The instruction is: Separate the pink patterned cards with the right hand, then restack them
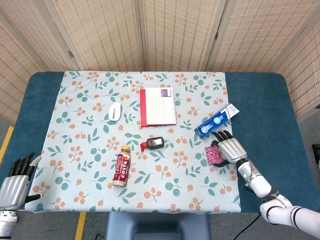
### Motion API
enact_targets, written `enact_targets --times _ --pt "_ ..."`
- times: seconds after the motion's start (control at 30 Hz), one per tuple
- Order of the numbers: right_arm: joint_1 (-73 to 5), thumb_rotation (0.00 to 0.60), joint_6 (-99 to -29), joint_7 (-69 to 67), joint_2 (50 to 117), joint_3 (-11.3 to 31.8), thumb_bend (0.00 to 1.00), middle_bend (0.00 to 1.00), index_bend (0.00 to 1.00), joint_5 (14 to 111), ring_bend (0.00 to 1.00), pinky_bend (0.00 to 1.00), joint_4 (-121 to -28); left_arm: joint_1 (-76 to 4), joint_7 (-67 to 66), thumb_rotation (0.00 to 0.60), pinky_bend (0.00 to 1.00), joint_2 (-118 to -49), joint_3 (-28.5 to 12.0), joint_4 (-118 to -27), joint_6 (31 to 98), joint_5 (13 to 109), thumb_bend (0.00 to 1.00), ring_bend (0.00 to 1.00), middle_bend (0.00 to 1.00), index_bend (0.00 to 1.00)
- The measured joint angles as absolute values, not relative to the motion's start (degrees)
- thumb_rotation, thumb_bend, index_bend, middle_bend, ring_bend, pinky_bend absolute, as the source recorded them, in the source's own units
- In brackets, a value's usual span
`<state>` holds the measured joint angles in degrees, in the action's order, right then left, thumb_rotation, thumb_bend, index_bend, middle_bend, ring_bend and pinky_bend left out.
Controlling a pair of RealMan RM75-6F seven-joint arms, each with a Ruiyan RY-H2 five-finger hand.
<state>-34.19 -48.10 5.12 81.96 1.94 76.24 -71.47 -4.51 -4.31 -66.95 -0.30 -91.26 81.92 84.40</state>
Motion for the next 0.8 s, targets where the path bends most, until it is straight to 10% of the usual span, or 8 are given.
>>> enact_targets --times 0.8 --pt "-33.85 0.444 -48.33 6.06 82.58 1.71 0.18 0.08 0.25 76.56 0.00 0.00 -70.75 -4.55 -4.08 0.600 0.00 -67.23 -0.20 -90.85 81.72 84.36 0.22 0.09 0.01 0.11"
